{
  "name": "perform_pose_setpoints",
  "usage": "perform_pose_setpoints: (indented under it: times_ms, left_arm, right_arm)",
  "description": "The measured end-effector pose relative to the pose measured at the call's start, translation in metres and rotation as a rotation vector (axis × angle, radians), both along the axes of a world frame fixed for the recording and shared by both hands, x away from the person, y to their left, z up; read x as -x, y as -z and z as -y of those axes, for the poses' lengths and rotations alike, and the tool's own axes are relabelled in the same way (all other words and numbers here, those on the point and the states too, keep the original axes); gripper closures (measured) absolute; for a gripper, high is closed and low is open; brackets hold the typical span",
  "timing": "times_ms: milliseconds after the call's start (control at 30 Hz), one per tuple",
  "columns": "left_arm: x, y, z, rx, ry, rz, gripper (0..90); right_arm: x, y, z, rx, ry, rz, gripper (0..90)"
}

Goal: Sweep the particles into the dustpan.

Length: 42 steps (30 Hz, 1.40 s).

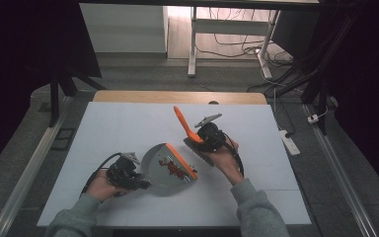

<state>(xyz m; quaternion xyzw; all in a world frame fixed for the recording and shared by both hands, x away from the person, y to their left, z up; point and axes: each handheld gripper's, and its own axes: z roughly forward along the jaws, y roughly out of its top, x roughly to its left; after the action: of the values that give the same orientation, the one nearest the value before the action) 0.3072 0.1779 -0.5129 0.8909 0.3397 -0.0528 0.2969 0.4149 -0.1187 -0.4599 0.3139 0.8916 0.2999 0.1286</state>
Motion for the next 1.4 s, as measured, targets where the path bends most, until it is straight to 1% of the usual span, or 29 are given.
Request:
perform_pose_setpoints:
  times_ms: [167, 333, 400, 533, 800, 900, 1033, 1167, 1300, 1400]
  left_arm:
    - [0.0, 0.0, 0.0, 0.0, 0.0, 0.0, 61.5]
    - [0.001, 0.0, 0.0, -0.002, 0.008, -0.002, 61.5]
    - [0.001, 0.0, -0.001, -0.006, 0.015, -0.004, 61.5]
    - [0.002, 0.001, -0.002, -0.007, 0.019, -0.01, 61.5]
    - [0.004, 0.0, -0.002, -0.008, 0.022, -0.012, 61.5]
    - [0.004, 0.001, -0.001, -0.009, 0.022, -0.013, 61.5]
    - [0.004, 0.001, -0.001, -0.012, 0.024, -0.013, 61.5]
    - [0.004, 0.001, 0.0, -0.013, 0.024, -0.013, 61.5]
    - [0.004, 0.001, 0.0, -0.014, 0.026, -0.014, 61.5]
    - [0.003, 0.001, 0.0, -0.015, 0.026, -0.015, 61.5]
  right_arm:
    - [0.0, 0.004, 0.009, -0.002, 0.017, -0.007, 70.4]
    - [0.0, 0.01, 0.01, 0.026, 0.024, -0.02, 70.4]
    - [0.0, 0.011, 0.009, 0.031, 0.016, -0.026, 70.4]
    - [0.002, 0.013, 0.003, 0.036, 0.0, -0.036, 70.4]
    - [0.006, 0.015, -0.006, 0.049, -0.028, -0.04, 70.4]
    - [0.009, 0.016, -0.009, 0.05, -0.038, -0.043, 70.4]
    - [0.016, 0.017, -0.015, 0.056, -0.054, -0.036, 70.3]
    - [0.022, 0.018, -0.021, 0.042, -0.065, -0.047, 70.4]
    - [0.026, 0.019, -0.028, 0.033, -0.079, -0.044, 70.4]
    - [0.03, 0.019, -0.033, 0.025, -0.079, -0.047, 70.4]
